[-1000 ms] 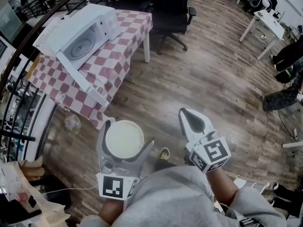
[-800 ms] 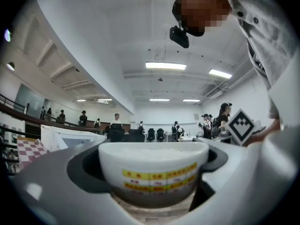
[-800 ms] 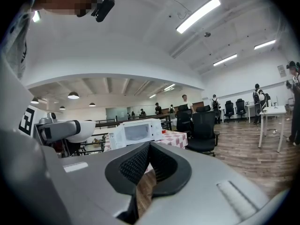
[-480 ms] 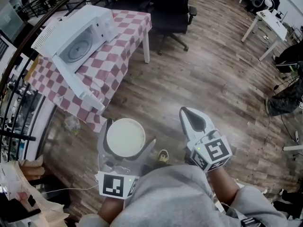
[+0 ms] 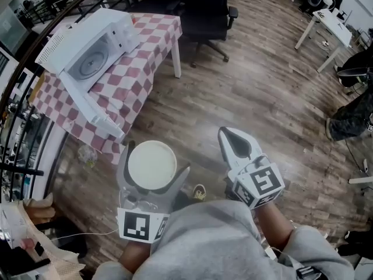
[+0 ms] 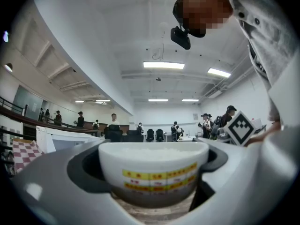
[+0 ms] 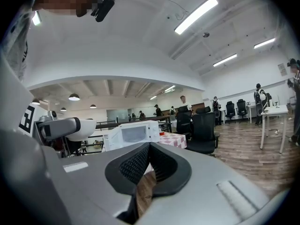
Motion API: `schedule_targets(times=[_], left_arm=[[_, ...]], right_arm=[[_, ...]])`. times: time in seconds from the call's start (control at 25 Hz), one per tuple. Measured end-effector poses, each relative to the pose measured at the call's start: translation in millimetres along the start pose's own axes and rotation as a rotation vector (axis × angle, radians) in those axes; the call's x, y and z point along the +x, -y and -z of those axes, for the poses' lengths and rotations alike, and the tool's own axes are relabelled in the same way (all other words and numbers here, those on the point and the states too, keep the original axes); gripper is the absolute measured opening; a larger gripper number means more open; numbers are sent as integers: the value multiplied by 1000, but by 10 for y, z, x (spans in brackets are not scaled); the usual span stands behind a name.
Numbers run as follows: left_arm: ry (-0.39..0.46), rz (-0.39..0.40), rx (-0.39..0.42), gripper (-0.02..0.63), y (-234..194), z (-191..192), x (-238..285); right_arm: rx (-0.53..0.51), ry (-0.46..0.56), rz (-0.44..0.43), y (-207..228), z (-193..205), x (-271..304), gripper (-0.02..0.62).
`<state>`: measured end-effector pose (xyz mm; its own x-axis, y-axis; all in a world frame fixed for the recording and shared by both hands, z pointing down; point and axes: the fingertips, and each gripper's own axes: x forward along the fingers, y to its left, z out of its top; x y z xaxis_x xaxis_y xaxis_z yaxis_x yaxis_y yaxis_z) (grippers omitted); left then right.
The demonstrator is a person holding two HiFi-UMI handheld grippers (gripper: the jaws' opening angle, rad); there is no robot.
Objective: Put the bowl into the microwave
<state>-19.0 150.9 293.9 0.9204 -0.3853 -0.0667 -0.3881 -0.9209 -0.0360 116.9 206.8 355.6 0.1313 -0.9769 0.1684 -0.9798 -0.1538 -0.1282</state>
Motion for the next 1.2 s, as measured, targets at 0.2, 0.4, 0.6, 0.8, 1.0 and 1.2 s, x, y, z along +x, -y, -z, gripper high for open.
schedule_targets(times=[0.2, 0.4, 0.6, 0.8, 1.0, 1.2], left_arm=[[-2, -6, -6, 541, -15, 4, -11], [-1, 2, -6, 541, 11, -6, -3], [10, 10, -9, 541, 0, 1, 36], [14, 12, -13, 541, -77, 42, 179], [16, 5, -19, 541, -211, 70, 367], [-10, 0, -42, 541, -414, 216, 687]], right_arm=[[1, -2, -2, -14, 7, -4, -5], [3, 2, 11, 10, 15, -42, -5], [0, 6, 23, 22, 20, -45, -5], [-1, 3, 28, 98, 15, 70, -5], [-1, -5, 14, 162, -18, 306, -5], [1, -15, -1, 298, -48, 690, -5]])
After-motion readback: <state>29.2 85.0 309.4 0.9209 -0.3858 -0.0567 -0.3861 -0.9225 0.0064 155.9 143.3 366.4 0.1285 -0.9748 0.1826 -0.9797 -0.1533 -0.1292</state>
